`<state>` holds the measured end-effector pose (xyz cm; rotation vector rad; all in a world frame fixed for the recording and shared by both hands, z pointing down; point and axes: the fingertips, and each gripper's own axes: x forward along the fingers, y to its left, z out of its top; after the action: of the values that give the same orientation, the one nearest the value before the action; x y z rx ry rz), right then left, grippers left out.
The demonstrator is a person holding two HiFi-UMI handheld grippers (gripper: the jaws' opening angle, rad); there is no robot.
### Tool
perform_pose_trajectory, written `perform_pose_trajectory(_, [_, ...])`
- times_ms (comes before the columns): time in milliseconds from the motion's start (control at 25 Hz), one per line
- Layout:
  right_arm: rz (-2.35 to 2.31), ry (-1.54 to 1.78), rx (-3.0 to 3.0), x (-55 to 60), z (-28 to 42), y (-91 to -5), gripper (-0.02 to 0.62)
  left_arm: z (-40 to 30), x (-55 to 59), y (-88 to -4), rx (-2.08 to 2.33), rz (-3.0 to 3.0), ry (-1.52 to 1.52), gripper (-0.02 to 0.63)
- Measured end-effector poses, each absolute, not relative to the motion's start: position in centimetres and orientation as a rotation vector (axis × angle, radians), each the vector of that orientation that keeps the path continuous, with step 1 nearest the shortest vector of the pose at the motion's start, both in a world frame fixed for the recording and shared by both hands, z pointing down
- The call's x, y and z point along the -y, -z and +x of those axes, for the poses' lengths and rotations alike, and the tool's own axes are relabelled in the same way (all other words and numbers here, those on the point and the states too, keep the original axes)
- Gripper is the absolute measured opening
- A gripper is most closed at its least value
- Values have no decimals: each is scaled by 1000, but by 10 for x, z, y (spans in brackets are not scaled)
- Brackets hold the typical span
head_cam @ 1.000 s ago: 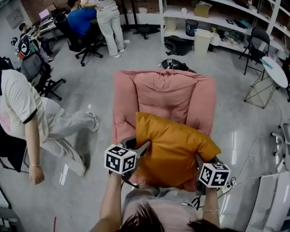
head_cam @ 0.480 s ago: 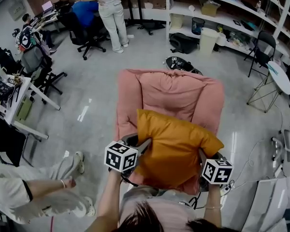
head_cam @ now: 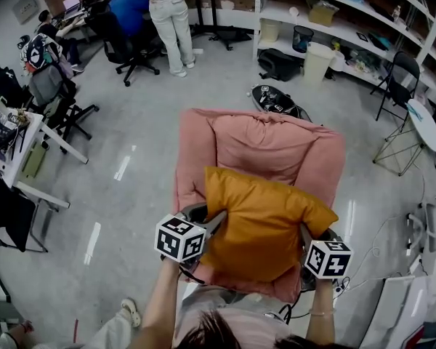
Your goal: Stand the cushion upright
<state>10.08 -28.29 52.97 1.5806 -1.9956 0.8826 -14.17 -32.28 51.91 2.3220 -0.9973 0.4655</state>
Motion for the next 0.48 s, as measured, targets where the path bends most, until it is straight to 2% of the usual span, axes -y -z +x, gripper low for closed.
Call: perform_pose_trajectory(480, [1561, -842, 1984, 323, 92, -527, 146, -153, 356, -521, 988, 2320, -437, 129])
